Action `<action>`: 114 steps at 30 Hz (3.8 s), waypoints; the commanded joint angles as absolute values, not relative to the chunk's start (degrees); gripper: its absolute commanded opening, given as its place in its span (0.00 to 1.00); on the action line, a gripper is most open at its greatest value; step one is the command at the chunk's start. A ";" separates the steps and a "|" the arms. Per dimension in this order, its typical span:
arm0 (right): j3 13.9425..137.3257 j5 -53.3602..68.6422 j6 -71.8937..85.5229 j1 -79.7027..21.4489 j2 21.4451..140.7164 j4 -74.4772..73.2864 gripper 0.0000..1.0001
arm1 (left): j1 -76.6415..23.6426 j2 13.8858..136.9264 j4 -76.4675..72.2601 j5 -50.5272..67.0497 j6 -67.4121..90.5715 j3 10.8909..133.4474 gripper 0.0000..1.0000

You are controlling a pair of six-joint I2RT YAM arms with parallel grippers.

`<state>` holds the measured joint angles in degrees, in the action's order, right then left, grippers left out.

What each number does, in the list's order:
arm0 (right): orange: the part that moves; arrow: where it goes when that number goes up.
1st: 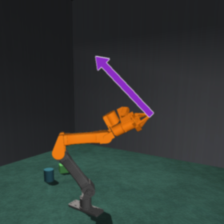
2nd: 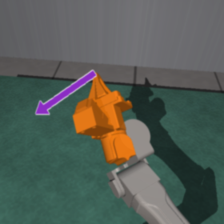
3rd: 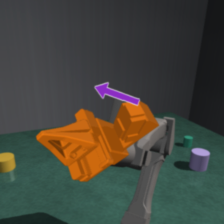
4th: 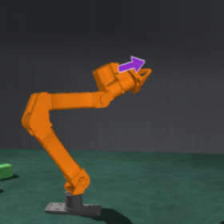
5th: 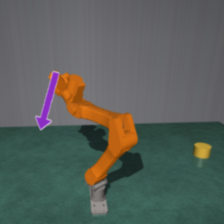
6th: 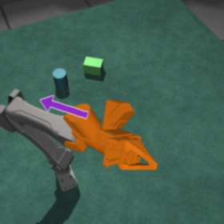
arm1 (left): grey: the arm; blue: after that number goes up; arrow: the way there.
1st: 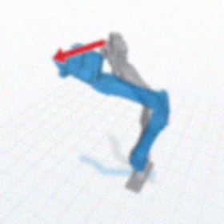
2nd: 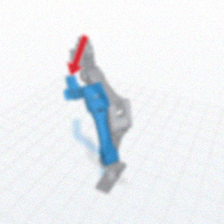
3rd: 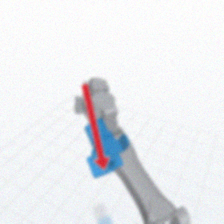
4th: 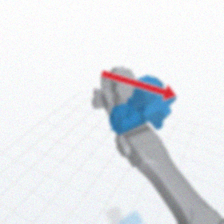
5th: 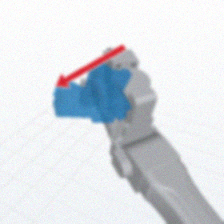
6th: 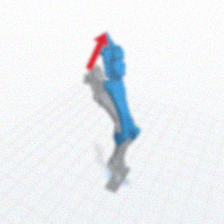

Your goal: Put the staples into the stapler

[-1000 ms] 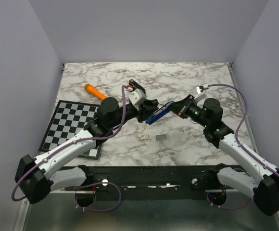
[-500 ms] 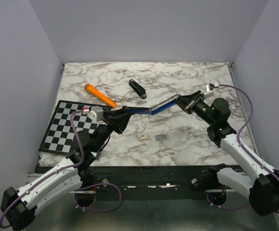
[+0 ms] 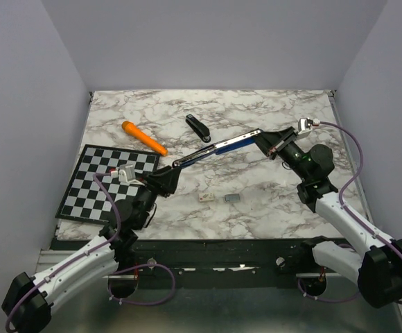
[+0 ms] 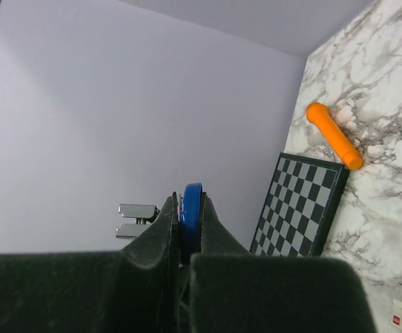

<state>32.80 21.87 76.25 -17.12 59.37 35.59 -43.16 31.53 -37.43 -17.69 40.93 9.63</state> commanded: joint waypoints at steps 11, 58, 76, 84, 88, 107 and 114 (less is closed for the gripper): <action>33.49 19.07 80.60 -16.61 60.64 46.14 0.01 | -42.01 11.08 -16.63 -28.39 38.69 7.37 0.94; 30.41 25.40 76.20 -16.61 62.31 47.46 0.01 | -42.10 71.80 -3.08 24.52 -15.47 60.91 0.52; 30.50 26.36 77.17 -16.70 63.63 49.22 0.01 | -42.01 74.18 -1.58 24.87 -13.80 62.23 0.29; 28.74 26.37 76.91 -16.70 63.46 48.52 0.02 | -41.66 74.00 -1.76 22.59 -13.19 61.00 0.00; 26.99 25.32 75.85 -16.61 61.80 47.03 0.18 | -39.82 73.57 -1.93 22.33 -11.87 60.03 0.00; 25.66 19.69 55.48 -16.61 52.92 27.00 0.79 | -31.29 72.42 5.71 22.76 -20.47 51.86 0.00; 29.18 17.41 38.95 -16.61 49.84 11.53 0.91 | -31.29 77.60 5.89 26.71 -25.75 50.53 0.00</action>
